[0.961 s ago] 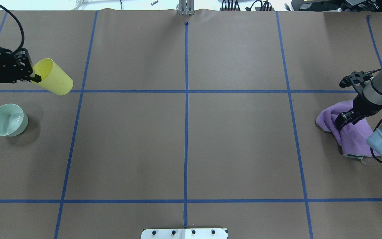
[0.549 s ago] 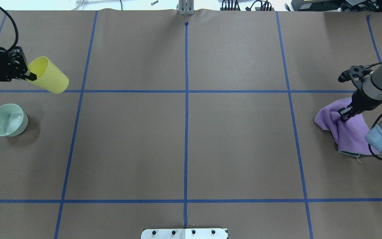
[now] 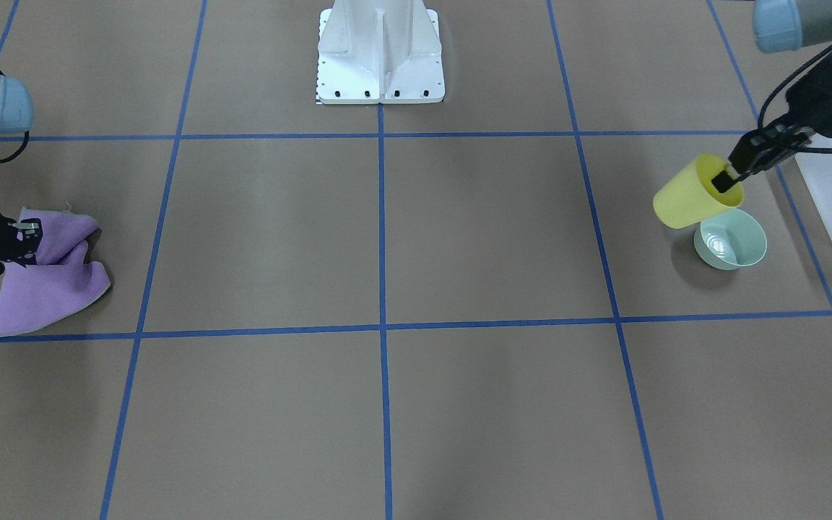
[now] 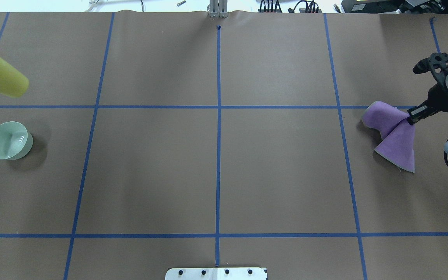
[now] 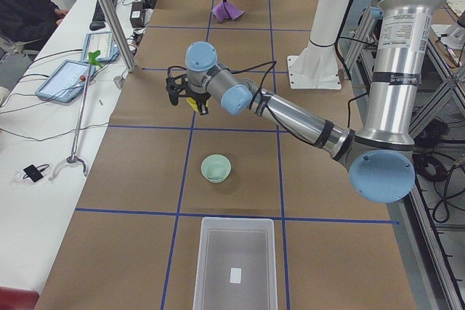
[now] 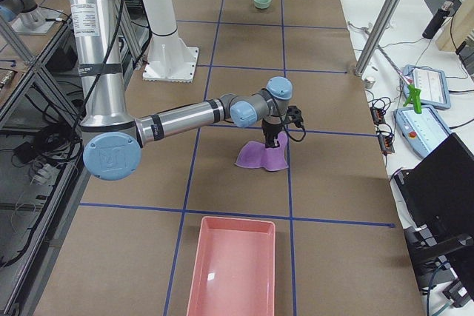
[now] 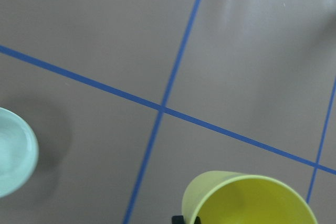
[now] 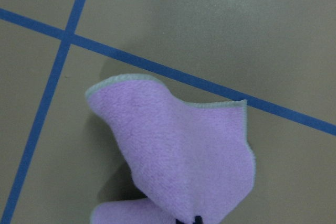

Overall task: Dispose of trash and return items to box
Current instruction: 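Carry the cup into the clear bin with left gripper while right lifts cloth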

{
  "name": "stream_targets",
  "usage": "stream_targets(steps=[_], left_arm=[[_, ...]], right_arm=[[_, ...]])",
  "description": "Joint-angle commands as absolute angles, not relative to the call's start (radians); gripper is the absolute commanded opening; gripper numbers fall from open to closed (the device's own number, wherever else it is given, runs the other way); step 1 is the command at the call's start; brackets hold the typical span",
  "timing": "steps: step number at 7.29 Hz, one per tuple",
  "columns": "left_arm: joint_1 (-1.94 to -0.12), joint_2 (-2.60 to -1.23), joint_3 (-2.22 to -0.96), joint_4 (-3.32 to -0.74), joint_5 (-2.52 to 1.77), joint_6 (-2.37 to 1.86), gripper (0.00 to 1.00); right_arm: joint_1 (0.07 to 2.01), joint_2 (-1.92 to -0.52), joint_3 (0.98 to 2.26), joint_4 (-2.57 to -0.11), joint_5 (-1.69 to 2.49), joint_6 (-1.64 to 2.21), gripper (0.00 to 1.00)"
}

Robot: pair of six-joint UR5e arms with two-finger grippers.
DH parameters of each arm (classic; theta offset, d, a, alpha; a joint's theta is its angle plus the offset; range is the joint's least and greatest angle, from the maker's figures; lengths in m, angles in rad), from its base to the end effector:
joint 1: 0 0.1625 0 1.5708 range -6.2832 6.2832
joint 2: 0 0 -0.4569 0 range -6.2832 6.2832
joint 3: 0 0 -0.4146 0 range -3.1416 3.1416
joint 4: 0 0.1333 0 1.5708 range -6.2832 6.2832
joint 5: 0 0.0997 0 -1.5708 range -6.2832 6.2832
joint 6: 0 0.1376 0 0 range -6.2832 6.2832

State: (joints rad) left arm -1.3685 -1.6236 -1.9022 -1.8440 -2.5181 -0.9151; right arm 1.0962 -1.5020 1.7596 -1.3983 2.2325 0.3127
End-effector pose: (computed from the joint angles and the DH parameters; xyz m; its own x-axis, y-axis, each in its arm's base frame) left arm 0.0866 -0.5299 0.4660 0.4140 -0.2468 -0.8762 0.2774 0.9510 -0.1368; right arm -0.2163 -0.5277 0.5698 0.6841 -0.3112 0.6597 0.2154 0.9503 0.2249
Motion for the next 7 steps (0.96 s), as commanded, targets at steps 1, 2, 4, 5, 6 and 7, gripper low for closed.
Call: stream_targets(steps=[1,2,4,5,6,7], left_arm=[[-1.548,-1.534,-1.792,-1.844,-2.525,-0.594,0.0],[-1.633,-1.517,-1.72,-1.842,-2.523,-0.475,0.0],[-1.777,-1.506,-1.532,-1.842,-2.507,-0.221,0.0],[-1.799,-1.496,-1.478,-1.844,-2.435,-0.119,0.0],[-1.796,-1.436,-1.486,-1.864,-2.352,-0.104,0.0],[-1.792,-1.413,-1.474,-1.88,-2.336,-0.109,0.0]], right_arm=[[1.21,-1.534,1.837,-1.425,2.282,0.313,0.0],[1.247,-1.532,1.894,-1.496,2.29,0.311,0.0],[1.328,-1.531,1.992,-1.638,2.29,0.305,0.0],[1.372,-1.534,2.015,-1.678,2.289,0.304,0.0],[1.411,-1.543,2.017,-1.684,2.29,0.302,0.0],[1.449,-1.563,2.019,-1.684,2.29,0.282,0.0]])
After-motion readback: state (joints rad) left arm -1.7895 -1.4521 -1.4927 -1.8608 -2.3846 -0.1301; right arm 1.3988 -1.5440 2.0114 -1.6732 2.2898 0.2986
